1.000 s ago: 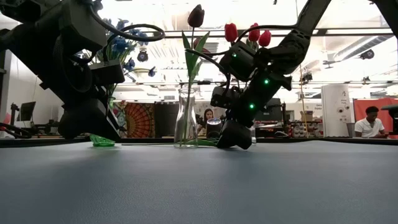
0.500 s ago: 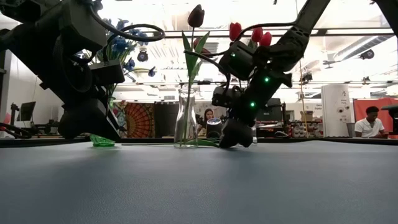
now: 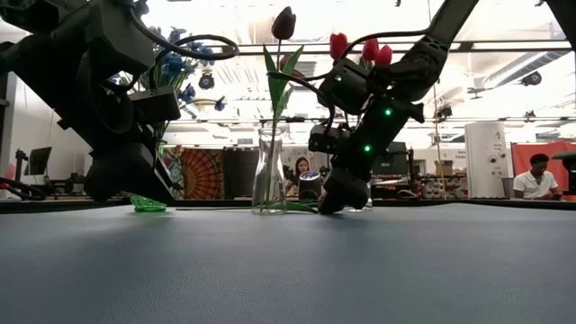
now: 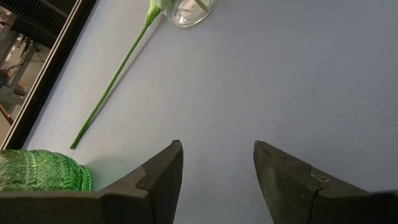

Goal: Sort flowers into vase by color
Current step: Put the dark red tulip into the bottom transparent vase

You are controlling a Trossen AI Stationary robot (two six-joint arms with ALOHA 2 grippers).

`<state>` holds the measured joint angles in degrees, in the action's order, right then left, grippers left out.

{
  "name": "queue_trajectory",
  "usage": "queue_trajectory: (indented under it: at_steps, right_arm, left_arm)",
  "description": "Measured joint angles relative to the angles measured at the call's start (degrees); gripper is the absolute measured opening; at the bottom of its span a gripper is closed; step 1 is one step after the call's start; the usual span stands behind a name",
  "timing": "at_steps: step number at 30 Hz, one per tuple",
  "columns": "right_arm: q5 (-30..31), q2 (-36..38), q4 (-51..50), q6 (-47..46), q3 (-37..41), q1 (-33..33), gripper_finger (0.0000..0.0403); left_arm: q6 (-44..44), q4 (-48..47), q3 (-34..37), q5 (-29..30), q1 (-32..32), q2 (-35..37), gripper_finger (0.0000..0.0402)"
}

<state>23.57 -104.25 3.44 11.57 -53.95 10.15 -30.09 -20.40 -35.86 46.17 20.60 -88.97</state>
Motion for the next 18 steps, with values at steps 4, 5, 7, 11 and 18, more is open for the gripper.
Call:
queue_trajectory:
  at_steps: [4, 5, 7, 11, 18]
  right_arm:
    - [0.0, 0.0, 0.0, 0.0, 0.0, 0.0, 0.02]
    - [0.0, 0.0, 0.0, 0.0, 0.0, 0.0, 0.02]
    - [0.0, 0.0, -0.1, 0.0, 0.0, 0.0, 0.0196]
    - [-0.1, 0.0, -0.2, 0.1, 0.0, -0.2, 0.0179]
    - [-0.2, 0.0, -0.3, 0.2, 0.0, -0.2, 0.0149]
  left_arm:
    - [0.0, 0.0, 0.0, 0.0, 0.0, 0.0, 0.018]
    - [0.0, 0.0, 0.0, 0.0, 0.0, 0.0, 0.018]
    - [0.0, 0.0, 0.0, 0.0, 0.0, 0.0, 0.018]
    - [0.0, 0.0, 0.0, 0.0, 0.0, 0.0, 0.018]
    - [0.0, 0.0, 0.0, 0.0, 0.0, 0.0, 0.018]
